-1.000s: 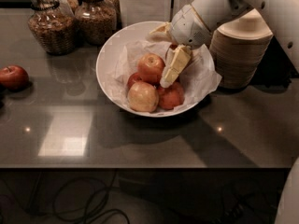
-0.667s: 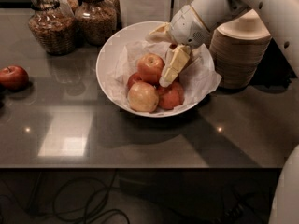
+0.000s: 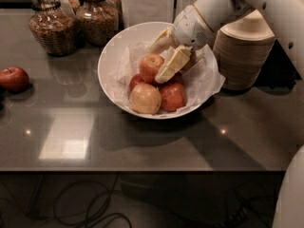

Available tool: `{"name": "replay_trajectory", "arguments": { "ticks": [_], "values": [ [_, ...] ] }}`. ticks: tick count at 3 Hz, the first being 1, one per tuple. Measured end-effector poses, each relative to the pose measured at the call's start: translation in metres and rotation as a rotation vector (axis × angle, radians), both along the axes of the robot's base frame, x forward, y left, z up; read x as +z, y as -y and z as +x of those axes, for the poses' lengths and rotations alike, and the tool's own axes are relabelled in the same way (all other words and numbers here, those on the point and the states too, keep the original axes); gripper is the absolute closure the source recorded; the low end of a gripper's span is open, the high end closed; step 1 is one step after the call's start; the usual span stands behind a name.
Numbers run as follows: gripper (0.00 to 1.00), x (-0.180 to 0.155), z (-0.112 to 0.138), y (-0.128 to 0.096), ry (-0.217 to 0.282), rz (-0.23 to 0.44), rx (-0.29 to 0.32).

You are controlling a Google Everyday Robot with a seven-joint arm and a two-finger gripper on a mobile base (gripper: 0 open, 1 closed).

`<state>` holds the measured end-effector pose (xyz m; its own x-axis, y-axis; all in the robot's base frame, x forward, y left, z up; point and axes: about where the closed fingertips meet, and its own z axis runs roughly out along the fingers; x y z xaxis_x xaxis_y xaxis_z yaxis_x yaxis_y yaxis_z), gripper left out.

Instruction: Pick apple from white bowl

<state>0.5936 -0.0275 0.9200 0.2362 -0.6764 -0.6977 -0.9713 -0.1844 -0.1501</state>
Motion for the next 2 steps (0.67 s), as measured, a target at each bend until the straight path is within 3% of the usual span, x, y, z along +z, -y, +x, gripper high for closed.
{"name": "replay_trajectory", "arguments": {
  "ticks": [2],
  "values": [
    [0.92, 0.0, 0.0, 0.0, 0.0, 0.0, 0.0]
  ]
}}
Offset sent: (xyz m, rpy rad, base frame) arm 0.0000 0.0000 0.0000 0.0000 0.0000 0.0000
